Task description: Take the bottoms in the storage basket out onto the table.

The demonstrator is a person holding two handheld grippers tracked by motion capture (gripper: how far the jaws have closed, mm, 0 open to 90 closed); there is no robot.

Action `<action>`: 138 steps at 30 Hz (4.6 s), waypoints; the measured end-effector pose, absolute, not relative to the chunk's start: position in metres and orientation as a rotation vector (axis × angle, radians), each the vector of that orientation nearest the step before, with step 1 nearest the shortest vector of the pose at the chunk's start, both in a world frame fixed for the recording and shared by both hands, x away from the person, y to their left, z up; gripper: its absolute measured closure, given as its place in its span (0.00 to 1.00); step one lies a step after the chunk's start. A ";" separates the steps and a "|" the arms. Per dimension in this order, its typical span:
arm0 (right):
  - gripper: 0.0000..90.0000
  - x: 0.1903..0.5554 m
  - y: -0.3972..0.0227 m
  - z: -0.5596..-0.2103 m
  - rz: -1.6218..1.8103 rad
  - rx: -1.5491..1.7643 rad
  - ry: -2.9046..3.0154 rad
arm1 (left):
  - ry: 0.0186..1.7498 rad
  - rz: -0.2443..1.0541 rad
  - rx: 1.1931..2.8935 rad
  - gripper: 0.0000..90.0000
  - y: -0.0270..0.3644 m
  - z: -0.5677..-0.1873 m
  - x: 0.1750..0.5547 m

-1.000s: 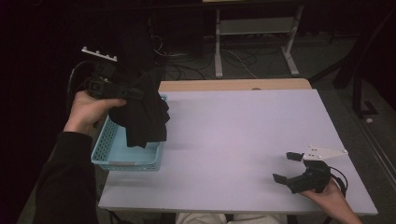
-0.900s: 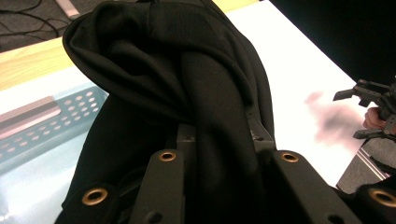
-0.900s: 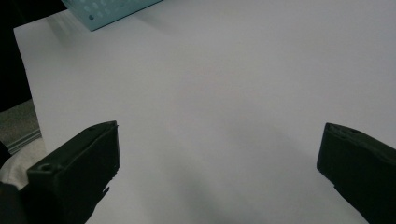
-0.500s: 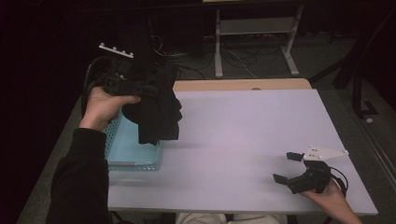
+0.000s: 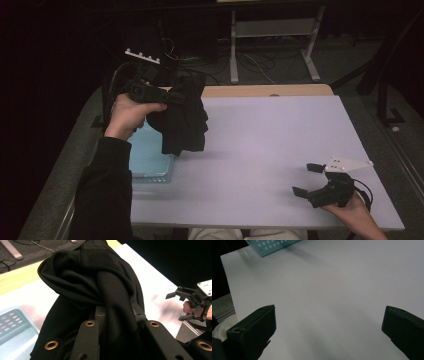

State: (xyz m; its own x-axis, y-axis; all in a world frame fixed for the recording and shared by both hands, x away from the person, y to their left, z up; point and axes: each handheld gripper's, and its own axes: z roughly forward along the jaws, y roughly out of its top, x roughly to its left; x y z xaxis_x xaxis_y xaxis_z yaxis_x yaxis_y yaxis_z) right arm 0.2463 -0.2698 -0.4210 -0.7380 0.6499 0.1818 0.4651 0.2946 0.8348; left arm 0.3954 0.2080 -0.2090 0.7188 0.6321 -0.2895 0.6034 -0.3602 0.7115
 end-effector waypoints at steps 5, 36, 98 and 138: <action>0.00 0.246 -0.270 -0.421 1.422 1.034 2.367 | 0.917 0.025 2.051 0.84 0.199 -0.213 0.397; 0.00 0.246 -0.269 -0.421 1.423 1.015 2.373 | 0.785 -0.104 2.046 0.86 0.119 -0.255 0.402; 0.00 0.245 -0.269 -0.421 1.414 1.017 2.388 | 0.746 -0.282 2.055 0.84 0.032 -0.366 0.413; 0.00 0.245 -0.269 -0.420 1.418 1.018 2.381 | 0.725 -0.108 2.118 0.00 0.050 -0.349 0.397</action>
State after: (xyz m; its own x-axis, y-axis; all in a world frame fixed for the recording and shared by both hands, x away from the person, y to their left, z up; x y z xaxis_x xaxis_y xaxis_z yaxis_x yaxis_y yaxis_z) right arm 0.2449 -0.2692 -0.4204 -0.7466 0.6415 0.1762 0.4605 0.3071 0.8328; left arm 0.3968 0.0502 -0.3486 0.8264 0.4580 -0.3275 0.5336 -0.4513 0.7153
